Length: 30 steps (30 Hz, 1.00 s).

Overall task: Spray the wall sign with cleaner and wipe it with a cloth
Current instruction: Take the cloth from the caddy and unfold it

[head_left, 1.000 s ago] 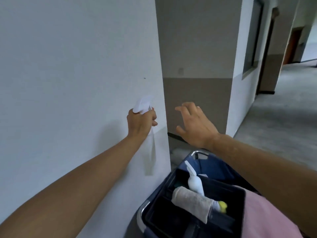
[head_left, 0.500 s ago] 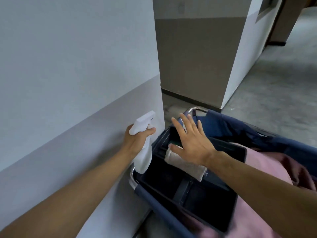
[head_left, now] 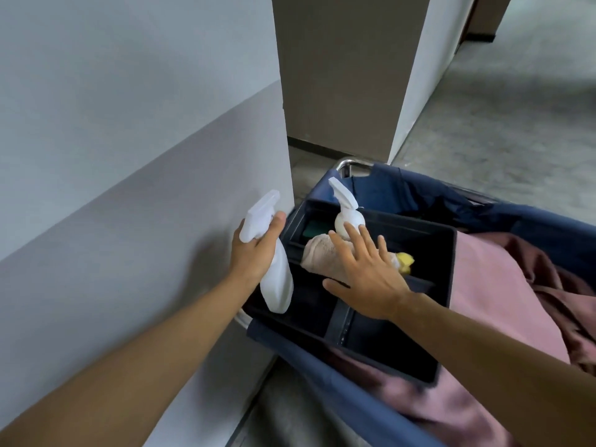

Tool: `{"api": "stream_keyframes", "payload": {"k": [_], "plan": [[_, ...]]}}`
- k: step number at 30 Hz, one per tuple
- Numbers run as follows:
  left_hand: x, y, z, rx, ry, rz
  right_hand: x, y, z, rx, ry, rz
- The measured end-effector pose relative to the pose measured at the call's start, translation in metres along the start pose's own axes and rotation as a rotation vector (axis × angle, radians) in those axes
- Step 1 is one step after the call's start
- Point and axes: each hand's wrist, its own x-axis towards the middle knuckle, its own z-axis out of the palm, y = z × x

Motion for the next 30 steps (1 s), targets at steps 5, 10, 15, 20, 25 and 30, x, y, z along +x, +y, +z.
{"api": "stream_keyframes", "payload": {"k": [5,10,15,20,25,30], "plan": [[-0.002,-0.029,0.007,0.053,-0.058,-0.011,-0.013,0.01,0.005,-0.038,-0.009,0.045],[-0.012,-0.068,0.006,0.14,-0.131,-0.092,-0.021,0.022,0.008,-0.065,-0.023,0.066],[-0.008,-0.081,-0.009,0.18,-0.124,-0.097,-0.021,0.032,0.013,-0.07,-0.024,0.082],[-0.005,-0.097,-0.034,0.316,-0.165,-0.066,-0.017,0.032,0.018,-0.072,0.004,0.08],[-0.019,-0.095,-0.069,0.737,-0.297,0.053,-0.011,0.029,0.011,-0.067,-0.027,0.085],[-0.054,-0.059,-0.073,1.495,-0.459,0.526,0.001,0.028,-0.015,-0.053,-0.007,0.107]]}}
